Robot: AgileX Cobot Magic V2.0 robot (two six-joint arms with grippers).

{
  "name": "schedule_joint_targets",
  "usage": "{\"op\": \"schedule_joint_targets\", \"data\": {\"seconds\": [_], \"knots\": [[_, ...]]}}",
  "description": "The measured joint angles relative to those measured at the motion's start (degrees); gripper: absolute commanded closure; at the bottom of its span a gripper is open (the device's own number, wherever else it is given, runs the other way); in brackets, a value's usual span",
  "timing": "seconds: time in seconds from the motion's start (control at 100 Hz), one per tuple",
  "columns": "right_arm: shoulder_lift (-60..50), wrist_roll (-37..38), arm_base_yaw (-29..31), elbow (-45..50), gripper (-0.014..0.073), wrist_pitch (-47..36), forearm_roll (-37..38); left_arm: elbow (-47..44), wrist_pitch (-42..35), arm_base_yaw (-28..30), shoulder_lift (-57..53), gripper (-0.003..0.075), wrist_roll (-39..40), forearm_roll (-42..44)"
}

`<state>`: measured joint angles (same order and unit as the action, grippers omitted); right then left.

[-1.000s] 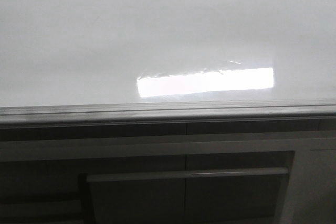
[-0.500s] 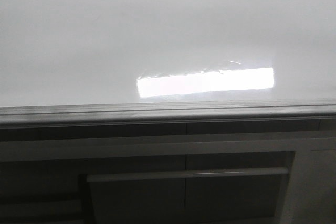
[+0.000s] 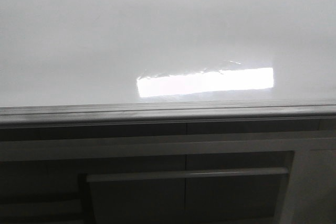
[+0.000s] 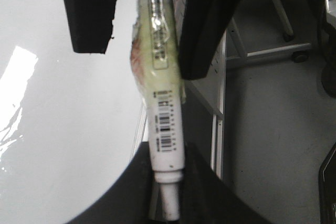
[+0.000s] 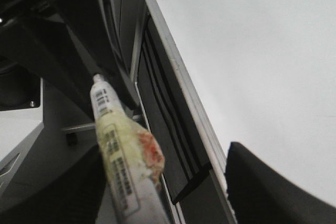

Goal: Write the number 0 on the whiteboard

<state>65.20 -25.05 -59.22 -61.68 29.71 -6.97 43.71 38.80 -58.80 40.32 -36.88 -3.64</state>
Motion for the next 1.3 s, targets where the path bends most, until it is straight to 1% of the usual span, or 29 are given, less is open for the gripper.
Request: {"op": "schedule_joint_targets", "data": {"seconds": [0.29, 0.63, 0.76, 0.83, 0.9, 1.09, 1.16, 1.23, 1.3], "knots": [[-2.3, 0.0, 0.4, 0.1, 0.0192, 1.6, -0.1, 0.0, -0.5, 0.0, 0.0, 0.0739, -0.1, -0.2], [-0.9, 0.0, 0.4, 0.1, 0.0193, 0.4, -2.4, 0.0, -1.5, 0.0, 0.0, 0.0739, -1.5, -0.2], [-0.9, 0.0, -0.7, 0.1, 0.0205, 0.0, -2.5, 0.0, -1.7, 0.0, 0.0, 0.0739, -1.6, -0.2], [-0.9, 0.0, -1.1, 0.1, 0.0252, -0.1, -2.6, 0.0, -1.7, 0.0, 0.0, 0.0739, -1.6, -0.4], [-0.8, 0.0, -1.3, 0.1, 0.0321, -0.1, -2.8, 0.0, -1.7, 0.0, 0.0, 0.0739, -1.7, -0.5], [-0.2, 0.0, -1.6, 0.1, 0.0544, -0.1, -4.4, 0.0, -1.7, 0.0, 0.0, 0.0739, -1.7, -0.1], [-0.2, 0.0, -1.7, 0.1, 0.061, 0.3, -4.4, 0.0, -1.7, 0.0, 0.0, 0.0739, -1.7, 0.2], [-0.2, -0.1, -1.7, 0.1, 0.066, 0.5, -4.4, 0.0, -1.7, 0.0, 0.0, 0.0739, -1.8, 0.5], [-0.2, -0.4, -1.7, 0.1, 0.0669, 0.9, -4.4, 0.0, -1.7, 0.0, 0.0, 0.074, -1.8, 0.6]]}}
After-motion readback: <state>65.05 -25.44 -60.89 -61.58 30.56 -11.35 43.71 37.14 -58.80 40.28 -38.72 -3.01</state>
